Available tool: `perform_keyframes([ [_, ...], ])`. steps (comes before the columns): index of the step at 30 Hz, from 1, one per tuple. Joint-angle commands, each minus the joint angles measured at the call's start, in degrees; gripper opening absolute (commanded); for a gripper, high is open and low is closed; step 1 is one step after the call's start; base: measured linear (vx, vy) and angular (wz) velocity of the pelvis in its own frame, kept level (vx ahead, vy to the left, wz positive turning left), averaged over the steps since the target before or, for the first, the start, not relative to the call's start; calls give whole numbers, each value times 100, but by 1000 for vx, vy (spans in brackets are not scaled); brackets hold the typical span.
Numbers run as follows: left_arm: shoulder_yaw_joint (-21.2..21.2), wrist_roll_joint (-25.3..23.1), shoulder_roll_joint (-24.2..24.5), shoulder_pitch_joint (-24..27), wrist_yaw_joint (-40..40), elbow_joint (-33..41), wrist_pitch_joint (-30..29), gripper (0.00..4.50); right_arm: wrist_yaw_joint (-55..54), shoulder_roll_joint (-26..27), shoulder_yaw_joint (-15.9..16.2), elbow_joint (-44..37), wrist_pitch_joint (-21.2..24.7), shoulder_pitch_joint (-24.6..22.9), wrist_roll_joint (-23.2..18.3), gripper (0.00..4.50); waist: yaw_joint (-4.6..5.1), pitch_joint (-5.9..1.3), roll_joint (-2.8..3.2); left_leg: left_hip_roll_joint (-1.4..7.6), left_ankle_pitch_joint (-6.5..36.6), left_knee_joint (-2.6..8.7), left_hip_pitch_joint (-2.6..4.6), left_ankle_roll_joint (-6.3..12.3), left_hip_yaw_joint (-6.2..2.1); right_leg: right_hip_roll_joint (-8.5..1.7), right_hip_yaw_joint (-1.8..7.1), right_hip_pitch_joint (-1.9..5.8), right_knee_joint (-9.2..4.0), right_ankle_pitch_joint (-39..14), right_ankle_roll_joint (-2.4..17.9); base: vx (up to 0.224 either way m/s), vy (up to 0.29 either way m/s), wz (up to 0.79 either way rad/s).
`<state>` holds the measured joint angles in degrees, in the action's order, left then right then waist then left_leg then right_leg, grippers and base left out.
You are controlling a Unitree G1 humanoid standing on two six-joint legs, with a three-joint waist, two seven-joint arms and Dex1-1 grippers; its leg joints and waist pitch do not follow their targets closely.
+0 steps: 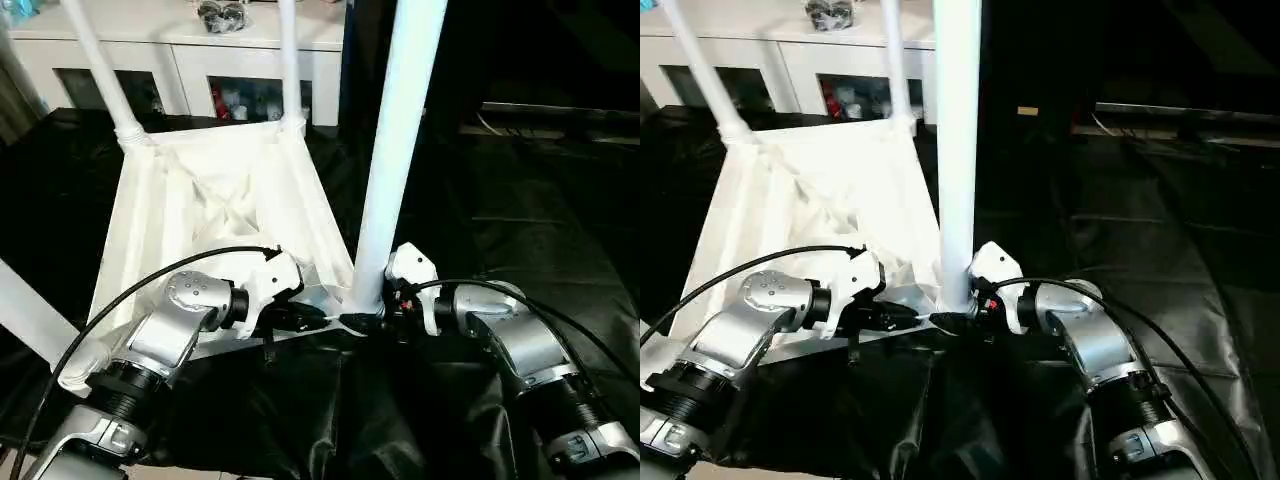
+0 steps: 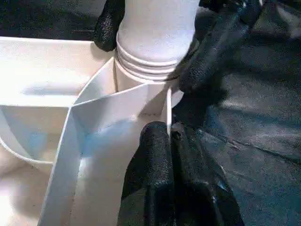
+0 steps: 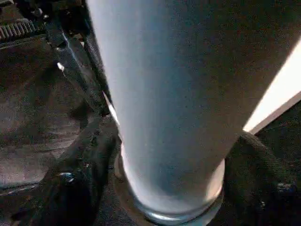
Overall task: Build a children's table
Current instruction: Rotate leg to tighten
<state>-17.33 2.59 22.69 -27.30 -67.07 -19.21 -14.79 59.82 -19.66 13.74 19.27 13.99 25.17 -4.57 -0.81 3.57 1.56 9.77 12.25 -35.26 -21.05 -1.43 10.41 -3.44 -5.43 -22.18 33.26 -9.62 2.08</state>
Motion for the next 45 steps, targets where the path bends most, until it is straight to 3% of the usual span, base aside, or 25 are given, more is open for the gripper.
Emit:
perform_keyframes([
  [1, -83, 95, -45, -59, -64, 232, 111, 0, 146, 28, 218, 41, -70, 32, 33, 305, -5, -419, 7, 440, 552, 438, 89, 385, -153, -586, 392, 285, -259, -771, 1456, 0, 0, 0],
  [5, -84, 92, -39, -63, -61, 203, 120, 0, 109, 39, 258, 71, -96, 34, 54, 278, -17, -424, 12, 434, 542, 436, 83, 360, -155, -581, 393, 291, -256, -761, 1435, 0, 0, 0],
  [12, -70, 72, -41, -96, -59, 130, 142, 0, -3, 70, 301, 197, -231, 38, 197, 271, -21, -425, 21, 429, 562, 433, 80, 363, -157, -574, 388, 293, -252, -741, 1454, 0, 0, 0],
  [15, 3, 35, -181, -146, 218, 29, 109, 0, -438, 265, 160, 257, -262, -12, 217, 270, -15, -422, 19, 422, 616, 432, 81, 336, -155, -572, 387, 290, -266, -838, 1437, 0, 0, 0],
  [17, 33, -31, -276, -201, 449, -59, 94, 0, -790, 413, 41, 336, -252, -9, 228, 270, 6, -398, 9, 415, 800, 441, 85, 247, -155, -574, 390, 277, -312, -1178, 1365, 0, 0, 0],
  [19, 75, -243, -585, -404, 1120, -340, 30, 0, -1904, 882, -294, 631, -195, 63, 296, 270, 33, -374, 7, 402, 985, 447, 109, 136, -154, -577, 392, 242, -374, -1597, 1284, 0, 0, 0],
  [22, 129, -328, -922, -606, 1648, -534, -145, 0, -2810, 1307, -533, 941, -49, 180, 334, 269, 97, -381, 5, 383, 1137, 460, 84, 6, -195, -582, 367, 265, -413, -2077, 1045, 0, 0, 0],
  [24, 176, -385, -1141, -737, 2030, -649, -259, 0, -3448, 1579, -686, 1143, -6, 272, 367, 269, 140, -376, 6, 375, 1164, 459, 93, 0, -188, -565, 368, 234, -425, -2046, 1065, 0, 0, 0],
  [26, 250, -400, -1376, -870, 2407, -778, -348, 0, -3788, 1887, -826, 1277, 23, 351, 240, 269, 161, -392, 11, 361, 1121, 444, 75, 24, -191, -573, 367, 251, -418, -1970, 1074, 0, 0, 0],
  [30, 355, -404, -1657, -1013, 2769, -937, -369, 0, -3943, 2302, -805, 1297, -160, 395, 224, 269, 168, -431, 18, 369, 781, 424, 29, 189, -185, -571, 365, 279, -359, -1353, 1192, 0, 0, 0],
  [31, 362, -392, -1713, -1031, 2765, -956, -311, 0, -3887, 2380, -775, 1282, -223, 399, 208, 304, 166, -440, 17, 371, 713, 417, 29, 222, -184, -571, 368, 282, -342, -1227, 1221, 0, 0, 0],
  [33, 327, -358, -1686, -998, 2640, -894, -271, 0, -3739, 2369, -758, 1222, -179, 391, 137, 304, 158, -465, 19, 372, 455, 402, 9, 347, -184, -571, 369, 308, -279, -782, 1328, 0, 0, 0],
  [34, 303, -339, -1658, -970, 2573, -851, -249, 0, -3663, 2336, -747, 1188, -147, 386, 107, 341, 157, -463, 28, 383, 371, 403, 13, 445, -181, -567, 365, 303, -251, -536, 1424, 0, 0, 0],
  [38, 195, -239, -1410, -725, 2090, -596, -152, 0, -3080, 1996, -704, 955, -74, 327, 1, 349, 162, -452, 9, 369, 522, 392, -6, 518, -171, -578, 371, 324, -266, -655, 1439, 0, 0, 0],
  [41, 119, -169, -1156, -493, 1672, -352, -98, 0, -2429, 1525, -536, 695, -8, 243, -9, 390, 154, -438, 5, 376, 571, 392, 2, 517, -163, -564, 369, 303, -279, -819, 1420, 0, 0, 0],
  [42, 101, -152, -1087, -431, 1558, -289, -68, 0, -2286, 1412, -490, 638, 0, 220, 3, 404, 134, -439, -1, 387, 603, 391, -10, 524, -173, -570, 367, 328, -277, -854, 1392, 0, 0, 0],
  [45, 66, -71, -854, -268, 1179, -108, -37, 0, -1650, 1002, -302, 405, 29, 128, -12, 428, 112, -421, 17, 403, 735, 403, 29, 466, -163, -553, 370, 280, -295, -1046, 1375, 0, 0, 0],
])
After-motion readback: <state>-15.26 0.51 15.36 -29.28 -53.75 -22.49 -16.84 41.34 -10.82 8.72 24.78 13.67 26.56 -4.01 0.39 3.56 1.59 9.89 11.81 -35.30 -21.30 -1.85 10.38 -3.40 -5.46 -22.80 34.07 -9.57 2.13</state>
